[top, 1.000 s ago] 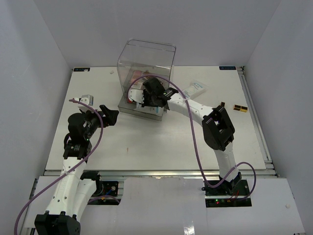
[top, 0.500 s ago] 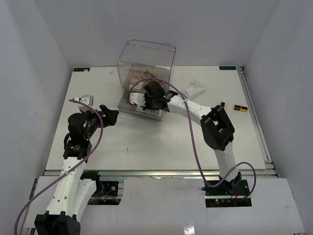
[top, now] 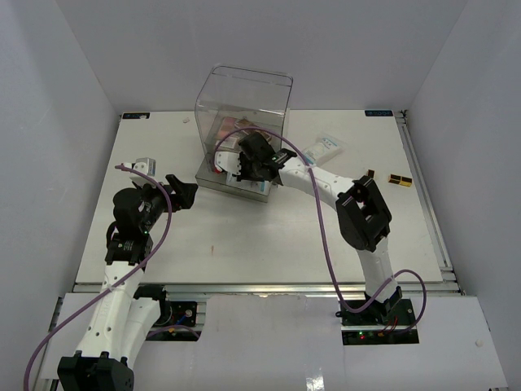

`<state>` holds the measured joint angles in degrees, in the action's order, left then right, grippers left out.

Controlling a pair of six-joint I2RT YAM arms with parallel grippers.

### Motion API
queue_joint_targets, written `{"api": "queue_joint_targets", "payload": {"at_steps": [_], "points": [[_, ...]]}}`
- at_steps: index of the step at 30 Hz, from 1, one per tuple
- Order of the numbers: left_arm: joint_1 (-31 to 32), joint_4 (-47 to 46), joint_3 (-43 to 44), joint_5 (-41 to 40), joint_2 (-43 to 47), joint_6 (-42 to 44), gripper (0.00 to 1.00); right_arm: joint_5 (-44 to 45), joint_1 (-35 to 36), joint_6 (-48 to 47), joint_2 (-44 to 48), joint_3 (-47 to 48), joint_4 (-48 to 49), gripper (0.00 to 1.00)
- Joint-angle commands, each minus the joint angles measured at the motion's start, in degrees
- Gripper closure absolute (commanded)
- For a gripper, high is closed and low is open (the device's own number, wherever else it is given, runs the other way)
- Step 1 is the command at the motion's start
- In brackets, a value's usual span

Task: Organize the makeup

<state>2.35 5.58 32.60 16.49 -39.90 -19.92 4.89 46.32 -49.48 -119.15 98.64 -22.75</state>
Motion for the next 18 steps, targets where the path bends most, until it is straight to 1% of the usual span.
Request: {"api": "queue_joint_targets", "payload": {"at_steps": [1, 5, 12, 18], "points": [[-0.24, -0.4, 0.39, -0.11, 0.85, 0.67, 0.08, 1.06, 0.53, 0.73, 5.59, 4.51, 0.28, 0.78], [-0.24, -0.31, 0.36, -0.39, 1.02, 0.67, 0.08, -1.02, 0.6, 1.62, 5.83, 4.65, -0.36, 0.78], [-0.25, -0.22, 0.19, -1.96, 2.35, 0.75, 0.08, -7.39, 0.96, 4.99, 4.4, 3.76, -0.81, 0.78], [-0.24, -0.18, 0.01, -3.49, 4.29, 0.85, 0.08, -8.2, 1.39, 6.48, 1.78, 4.37, -0.83, 0.78]]}}
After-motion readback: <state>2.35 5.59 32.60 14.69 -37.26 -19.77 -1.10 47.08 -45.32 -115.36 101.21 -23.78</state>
